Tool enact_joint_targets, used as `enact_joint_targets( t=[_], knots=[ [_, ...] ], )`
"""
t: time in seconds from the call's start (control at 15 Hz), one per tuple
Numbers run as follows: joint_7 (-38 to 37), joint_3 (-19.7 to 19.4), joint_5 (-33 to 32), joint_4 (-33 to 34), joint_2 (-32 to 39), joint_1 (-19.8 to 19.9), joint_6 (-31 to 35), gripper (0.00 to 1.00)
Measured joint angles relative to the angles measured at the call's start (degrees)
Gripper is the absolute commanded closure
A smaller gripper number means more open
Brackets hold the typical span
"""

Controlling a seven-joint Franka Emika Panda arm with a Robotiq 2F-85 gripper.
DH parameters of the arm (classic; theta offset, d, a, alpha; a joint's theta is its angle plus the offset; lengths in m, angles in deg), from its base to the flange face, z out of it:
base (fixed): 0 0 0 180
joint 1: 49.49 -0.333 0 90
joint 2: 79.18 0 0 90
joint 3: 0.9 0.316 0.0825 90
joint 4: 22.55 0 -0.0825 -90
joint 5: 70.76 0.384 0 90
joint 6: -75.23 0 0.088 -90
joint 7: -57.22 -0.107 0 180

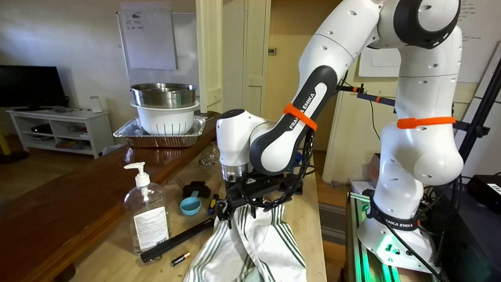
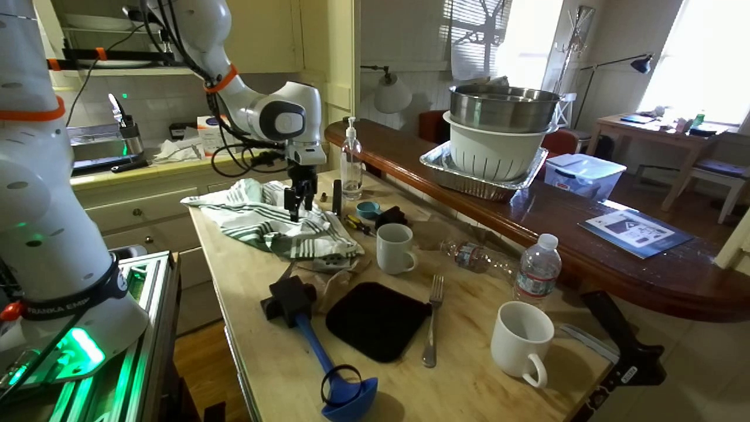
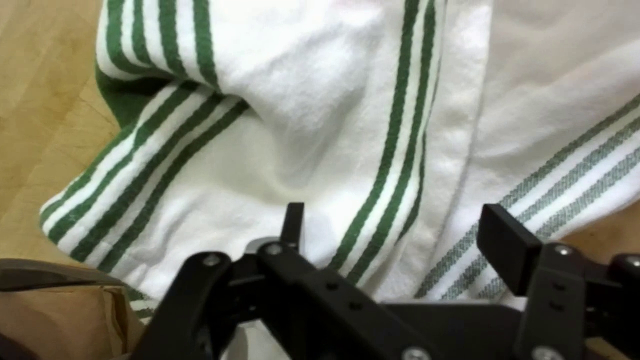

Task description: Unfold the white tea towel and put the clear bottle on the left on the top counter

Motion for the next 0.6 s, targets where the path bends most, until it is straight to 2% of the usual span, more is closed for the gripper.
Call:
enact_joint_targets(
  t=[0.07,0.13,0.53,0.6],
  knots=[
    [-0.2,-0.1,0.0,0.4,0.6,-0.4,0.0,0.35],
    [-0.4,-0.2,0.0,0.8,1.1,-0.8,0.0,0.45],
    [-0.6,-0.7,0.2,2.1,2.5,-2.4,0.0,0.94],
    [-0.6,-0.9,0.3,2.1,2.5,-2.5,0.0,0.99]
  ],
)
